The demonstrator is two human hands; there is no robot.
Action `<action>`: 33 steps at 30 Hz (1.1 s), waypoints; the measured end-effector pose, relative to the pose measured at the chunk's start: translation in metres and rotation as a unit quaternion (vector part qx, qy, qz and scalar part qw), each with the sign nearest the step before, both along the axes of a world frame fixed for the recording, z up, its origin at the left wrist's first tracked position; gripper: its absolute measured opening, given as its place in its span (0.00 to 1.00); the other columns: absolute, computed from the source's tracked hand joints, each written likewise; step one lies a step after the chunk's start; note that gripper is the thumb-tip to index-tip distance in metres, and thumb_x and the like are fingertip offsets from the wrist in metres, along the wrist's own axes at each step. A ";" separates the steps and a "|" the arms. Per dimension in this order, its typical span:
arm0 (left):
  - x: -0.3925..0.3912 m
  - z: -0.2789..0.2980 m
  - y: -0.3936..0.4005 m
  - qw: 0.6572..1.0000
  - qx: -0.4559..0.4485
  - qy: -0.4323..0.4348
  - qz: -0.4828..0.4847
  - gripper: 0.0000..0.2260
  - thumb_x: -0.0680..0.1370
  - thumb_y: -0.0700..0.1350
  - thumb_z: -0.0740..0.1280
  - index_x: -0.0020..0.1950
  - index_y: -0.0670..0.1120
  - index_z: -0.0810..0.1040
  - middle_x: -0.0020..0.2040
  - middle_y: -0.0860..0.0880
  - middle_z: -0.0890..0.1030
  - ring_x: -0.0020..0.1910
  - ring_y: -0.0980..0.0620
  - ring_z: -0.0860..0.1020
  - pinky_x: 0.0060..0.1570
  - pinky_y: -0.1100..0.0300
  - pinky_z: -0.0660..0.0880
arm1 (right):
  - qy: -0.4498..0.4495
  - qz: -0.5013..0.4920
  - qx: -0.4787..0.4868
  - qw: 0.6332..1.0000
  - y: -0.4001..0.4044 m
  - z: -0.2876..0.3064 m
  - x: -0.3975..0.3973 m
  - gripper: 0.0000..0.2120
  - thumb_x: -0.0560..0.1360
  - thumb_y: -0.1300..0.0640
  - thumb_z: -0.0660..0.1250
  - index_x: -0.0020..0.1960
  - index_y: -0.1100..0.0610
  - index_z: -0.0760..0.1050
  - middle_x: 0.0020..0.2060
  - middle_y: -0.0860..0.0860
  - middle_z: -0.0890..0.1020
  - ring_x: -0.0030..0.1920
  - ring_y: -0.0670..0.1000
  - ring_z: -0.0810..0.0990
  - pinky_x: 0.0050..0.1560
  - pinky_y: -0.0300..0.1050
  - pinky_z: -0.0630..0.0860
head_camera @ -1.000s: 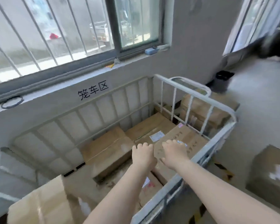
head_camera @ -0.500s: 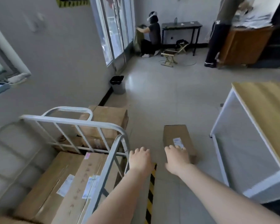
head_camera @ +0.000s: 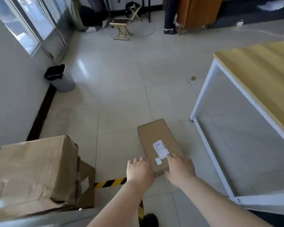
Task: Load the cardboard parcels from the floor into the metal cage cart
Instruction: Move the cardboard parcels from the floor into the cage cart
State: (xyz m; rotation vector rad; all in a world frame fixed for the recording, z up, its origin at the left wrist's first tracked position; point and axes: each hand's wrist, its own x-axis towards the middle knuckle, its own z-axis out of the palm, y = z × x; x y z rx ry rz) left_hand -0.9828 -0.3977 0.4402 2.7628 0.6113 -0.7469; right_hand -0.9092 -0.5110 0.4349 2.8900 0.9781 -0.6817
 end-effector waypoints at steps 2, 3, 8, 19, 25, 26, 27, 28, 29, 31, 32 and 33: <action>0.043 -0.049 0.022 1.000 0.002 0.005 -0.006 0.20 0.77 0.47 0.60 0.70 0.49 0.67 0.65 0.48 0.71 0.66 0.47 0.69 0.63 0.56 0.63 | 0.006 -0.005 0.000 1.000 0.017 -0.047 0.036 0.13 0.78 0.53 0.58 0.60 0.55 0.69 0.57 0.51 0.76 0.58 0.55 0.74 0.47 0.46 0.64; 0.061 -0.076 0.030 1.000 -0.002 0.008 -0.003 0.19 0.77 0.47 0.59 0.69 0.49 0.67 0.64 0.49 0.72 0.66 0.47 0.69 0.63 0.56 0.62 | 0.016 -0.012 -0.003 1.000 0.024 -0.074 0.053 0.13 0.77 0.54 0.59 0.60 0.56 0.69 0.57 0.51 0.75 0.58 0.55 0.74 0.48 0.46 0.64; 0.133 -0.234 0.054 0.995 -0.040 0.023 0.089 0.17 0.78 0.47 0.59 0.67 0.48 0.68 0.62 0.48 0.73 0.64 0.47 0.70 0.58 0.57 0.66 | 0.063 -0.091 -0.012 0.994 0.042 -0.232 0.130 0.18 0.76 0.47 0.62 0.62 0.55 0.68 0.60 0.52 0.73 0.60 0.55 0.73 0.54 0.46 0.69; 0.205 -0.443 0.072 0.825 -0.264 -0.074 0.494 0.31 0.76 0.51 0.66 0.71 0.38 0.56 0.67 0.41 0.71 0.64 0.41 0.72 0.60 0.52 0.72 | 0.072 -0.272 0.012 0.960 0.066 -0.443 0.235 0.60 0.60 0.32 0.73 0.76 0.60 0.46 0.70 0.57 0.63 0.69 0.58 0.64 0.61 0.56 0.69; 0.203 -0.451 0.070 0.762 -0.280 -0.134 0.568 0.31 0.71 0.49 0.74 0.66 0.40 0.62 0.62 0.44 0.75 0.58 0.42 0.77 0.57 0.48 0.75 | 0.056 -0.307 0.050 0.949 0.064 -0.447 0.240 0.55 0.56 0.32 0.75 0.68 0.63 0.58 0.66 0.57 0.67 0.67 0.58 0.66 0.57 0.53 0.72; 0.199 -0.439 0.069 0.765 -0.273 -0.138 0.567 0.31 0.70 0.48 0.75 0.66 0.41 0.63 0.62 0.44 0.75 0.58 0.42 0.77 0.57 0.48 0.76 | 0.058 -0.307 0.053 0.948 0.062 -0.435 0.237 0.54 0.56 0.32 0.76 0.68 0.63 0.59 0.66 0.57 0.68 0.66 0.58 0.67 0.56 0.53 0.72; 0.195 -0.423 0.069 0.769 -0.265 -0.141 0.564 0.31 0.70 0.48 0.75 0.66 0.41 0.63 0.62 0.44 0.75 0.58 0.43 0.77 0.56 0.49 0.76 | 0.061 -0.307 0.058 0.948 0.060 -0.418 0.235 0.54 0.56 0.32 0.76 0.68 0.63 0.59 0.66 0.57 0.68 0.65 0.59 0.67 0.56 0.52 0.73; 0.190 -0.402 0.068 0.771 -0.261 -0.143 0.563 0.31 0.70 0.48 0.75 0.66 0.41 0.63 0.63 0.44 0.75 0.59 0.43 0.76 0.54 0.51 0.75 | 0.065 -0.305 0.065 0.948 0.059 -0.397 0.231 0.53 0.56 0.33 0.76 0.68 0.64 0.59 0.66 0.57 0.68 0.65 0.59 0.68 0.56 0.52 0.73; 0.184 -0.376 0.068 0.772 -0.258 -0.144 0.562 0.31 0.70 0.49 0.75 0.67 0.41 0.64 0.63 0.44 0.74 0.59 0.43 0.76 0.52 0.53 0.74 | 0.068 -0.303 0.070 0.948 0.058 -0.371 0.227 0.53 0.57 0.33 0.76 0.67 0.64 0.59 0.66 0.57 0.68 0.65 0.60 0.69 0.56 0.52 0.73; 0.172 -0.312 0.069 0.775 -0.250 -0.158 0.559 0.32 0.70 0.49 0.75 0.68 0.41 0.64 0.64 0.45 0.74 0.61 0.44 0.75 0.50 0.55 0.72 | 0.071 -0.297 0.086 0.948 0.059 -0.305 0.218 0.52 0.57 0.34 0.76 0.68 0.64 0.59 0.66 0.57 0.68 0.64 0.60 0.70 0.55 0.51 0.73; 0.166 -0.273 0.070 0.777 -0.246 -0.169 0.555 0.33 0.70 0.50 0.75 0.68 0.41 0.64 0.65 0.45 0.74 0.62 0.44 0.75 0.50 0.56 0.71 | 0.072 -0.294 0.097 0.948 0.060 -0.266 0.213 0.52 0.57 0.34 0.76 0.68 0.63 0.59 0.66 0.57 0.68 0.64 0.59 0.71 0.55 0.51 0.73; 0.159 -0.232 0.071 0.778 -0.240 -0.182 0.551 0.33 0.70 0.51 0.75 0.68 0.41 0.64 0.65 0.45 0.73 0.62 0.45 0.75 0.51 0.55 0.71 | 0.069 -0.290 0.110 0.948 0.061 -0.224 0.207 0.52 0.58 0.34 0.76 0.68 0.63 0.59 0.66 0.57 0.68 0.64 0.59 0.71 0.54 0.51 0.73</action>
